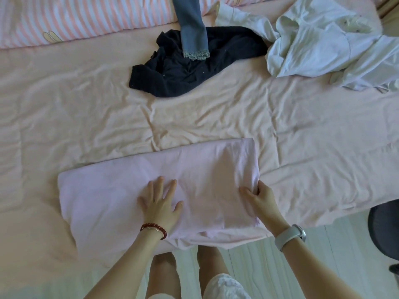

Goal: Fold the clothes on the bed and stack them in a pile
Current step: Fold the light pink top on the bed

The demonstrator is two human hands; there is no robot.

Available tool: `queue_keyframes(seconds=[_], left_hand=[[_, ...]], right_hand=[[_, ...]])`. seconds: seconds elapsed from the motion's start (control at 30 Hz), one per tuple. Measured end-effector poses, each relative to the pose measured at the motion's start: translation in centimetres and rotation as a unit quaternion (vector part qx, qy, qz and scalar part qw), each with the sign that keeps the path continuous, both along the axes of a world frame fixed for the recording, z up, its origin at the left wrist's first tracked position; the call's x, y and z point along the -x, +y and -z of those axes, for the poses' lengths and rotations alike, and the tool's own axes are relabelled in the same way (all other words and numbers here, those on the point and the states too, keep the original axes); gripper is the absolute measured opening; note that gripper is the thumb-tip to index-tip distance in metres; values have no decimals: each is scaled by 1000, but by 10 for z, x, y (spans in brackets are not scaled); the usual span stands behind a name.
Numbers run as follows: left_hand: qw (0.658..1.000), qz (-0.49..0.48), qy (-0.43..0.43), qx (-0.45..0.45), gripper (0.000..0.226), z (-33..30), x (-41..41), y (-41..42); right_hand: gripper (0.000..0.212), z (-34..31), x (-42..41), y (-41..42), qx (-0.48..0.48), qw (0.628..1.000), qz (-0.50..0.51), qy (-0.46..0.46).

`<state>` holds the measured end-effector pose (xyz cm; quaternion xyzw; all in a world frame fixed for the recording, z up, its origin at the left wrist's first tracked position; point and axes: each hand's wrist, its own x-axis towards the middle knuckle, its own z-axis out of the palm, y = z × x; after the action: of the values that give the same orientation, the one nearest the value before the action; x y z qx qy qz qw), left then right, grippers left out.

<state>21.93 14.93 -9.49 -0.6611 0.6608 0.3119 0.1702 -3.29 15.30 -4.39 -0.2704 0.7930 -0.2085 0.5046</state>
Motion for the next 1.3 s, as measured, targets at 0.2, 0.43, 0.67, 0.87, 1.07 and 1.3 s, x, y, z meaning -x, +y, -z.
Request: queue_keyframes(seconds=[0.2, 0.43, 0.67, 0.87, 1.07, 1.3], left_hand=[[856, -393, 336, -17, 23, -57, -47, -8], [562, -670, 481, -61, 23, -81, -170, 22], [621, -658, 420, -71, 20, -50, -225, 39], [751, -568, 327, 80, 19, -33, -200, 39], [812, -542, 202, 78, 18, -24, -196, 56], [846, -494, 202, -10, 20, -27, -199, 77]], right_hand=[[36, -67, -91, -16, 156, 971, -152, 97], [27, -66, -259, -18, 118, 942, -312, -22], [40, -28, -325, 11, 44, 924, -373, -66], [49, -1, -288, 13, 81, 838, -514, 166], [33, -4, -290, 52, 4, 779, -627, 19], [35, -4, -286, 57, 102, 814, -557, 129]])
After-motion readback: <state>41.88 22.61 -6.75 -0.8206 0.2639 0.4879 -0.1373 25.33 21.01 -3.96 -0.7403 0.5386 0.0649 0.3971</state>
